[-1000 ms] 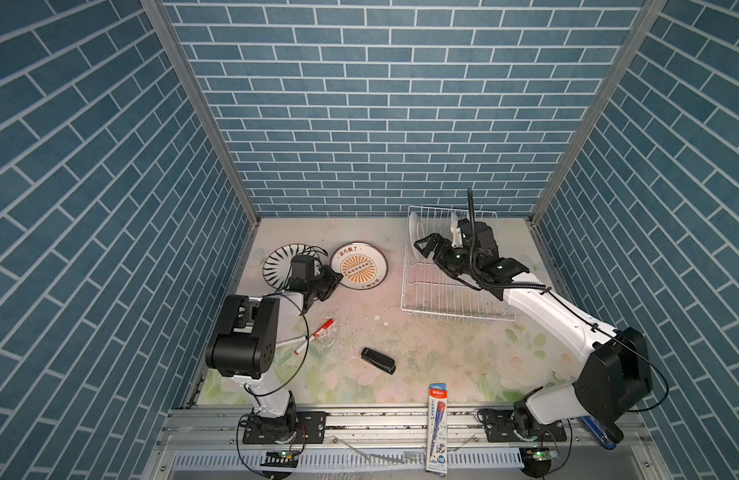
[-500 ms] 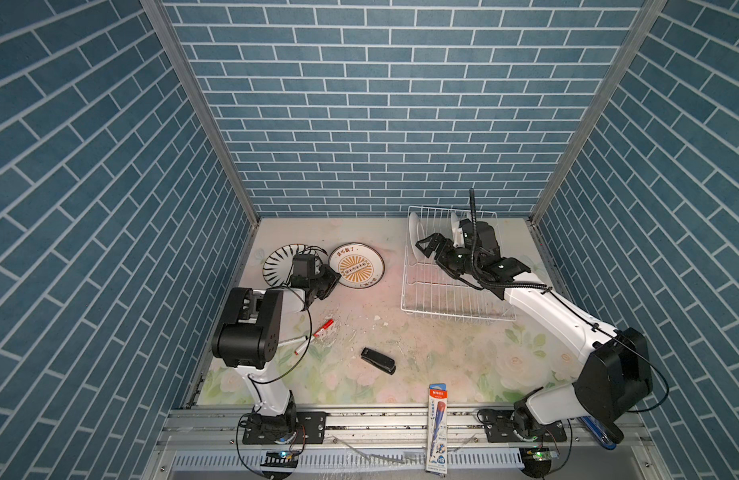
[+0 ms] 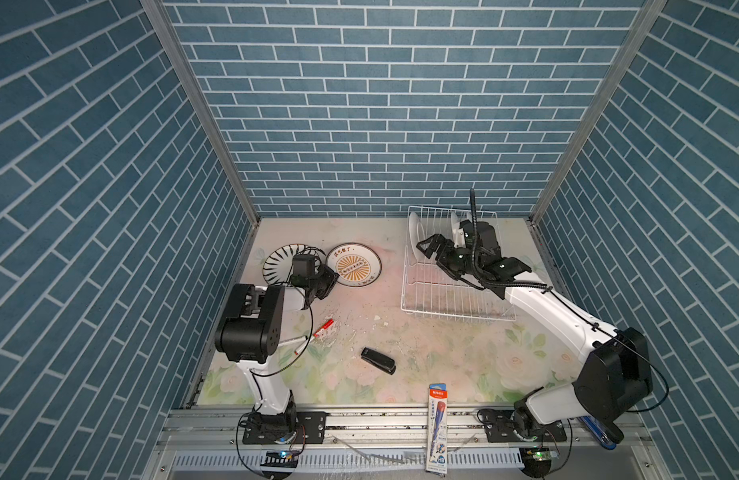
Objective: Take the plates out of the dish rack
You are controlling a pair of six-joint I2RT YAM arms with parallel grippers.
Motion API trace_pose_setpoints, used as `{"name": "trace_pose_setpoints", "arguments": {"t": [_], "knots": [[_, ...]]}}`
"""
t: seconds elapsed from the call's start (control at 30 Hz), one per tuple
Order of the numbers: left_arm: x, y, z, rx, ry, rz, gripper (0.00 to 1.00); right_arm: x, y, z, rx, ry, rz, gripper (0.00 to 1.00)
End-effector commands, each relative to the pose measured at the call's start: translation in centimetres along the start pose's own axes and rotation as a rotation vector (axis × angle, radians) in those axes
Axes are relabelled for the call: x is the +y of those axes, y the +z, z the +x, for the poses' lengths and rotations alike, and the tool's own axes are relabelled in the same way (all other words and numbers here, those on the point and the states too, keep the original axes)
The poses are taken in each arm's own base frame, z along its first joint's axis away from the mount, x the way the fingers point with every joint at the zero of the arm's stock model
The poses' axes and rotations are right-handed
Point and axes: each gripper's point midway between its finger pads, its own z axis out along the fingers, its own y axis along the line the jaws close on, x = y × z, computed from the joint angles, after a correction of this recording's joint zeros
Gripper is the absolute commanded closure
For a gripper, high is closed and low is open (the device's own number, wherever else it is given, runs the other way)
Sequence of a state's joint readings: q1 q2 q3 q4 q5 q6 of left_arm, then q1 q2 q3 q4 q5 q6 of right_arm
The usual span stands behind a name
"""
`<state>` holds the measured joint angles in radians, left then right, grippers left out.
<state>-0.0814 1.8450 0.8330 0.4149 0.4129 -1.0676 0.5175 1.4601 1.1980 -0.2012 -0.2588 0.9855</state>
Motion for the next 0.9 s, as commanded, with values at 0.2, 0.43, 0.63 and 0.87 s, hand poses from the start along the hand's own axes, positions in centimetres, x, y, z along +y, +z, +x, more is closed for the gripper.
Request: {"name": "trace_pose_setpoints", "arguments": {"t": [0.2, 0.43, 0.63, 0.87], "knots": [[-2.1, 0.6, -1.1, -0.01, 0.02, 0.073, 1.0, 1.3, 0.0, -1.0, -0.007, -0.036, -0.032, 0.01], [-1.0, 0.9, -0.7, 0.009, 0.007, 0.049, 0.85, 1.6, 0.3, -1.2, -0.003, -0.036, -0.044, 0.01], [-0.8, 0.8, -0.6, 0.008, 0.006, 0.042, 0.77, 1.6, 0.2, -1.2, 0.0, -0.035, -0.048, 0.01], [-0.7, 0.6, -0.5, 0.012, 0.007, 0.035, 0.62, 1.3, -0.1, -1.2, -0.011, -0.033, -0.04, 0.01]]}}
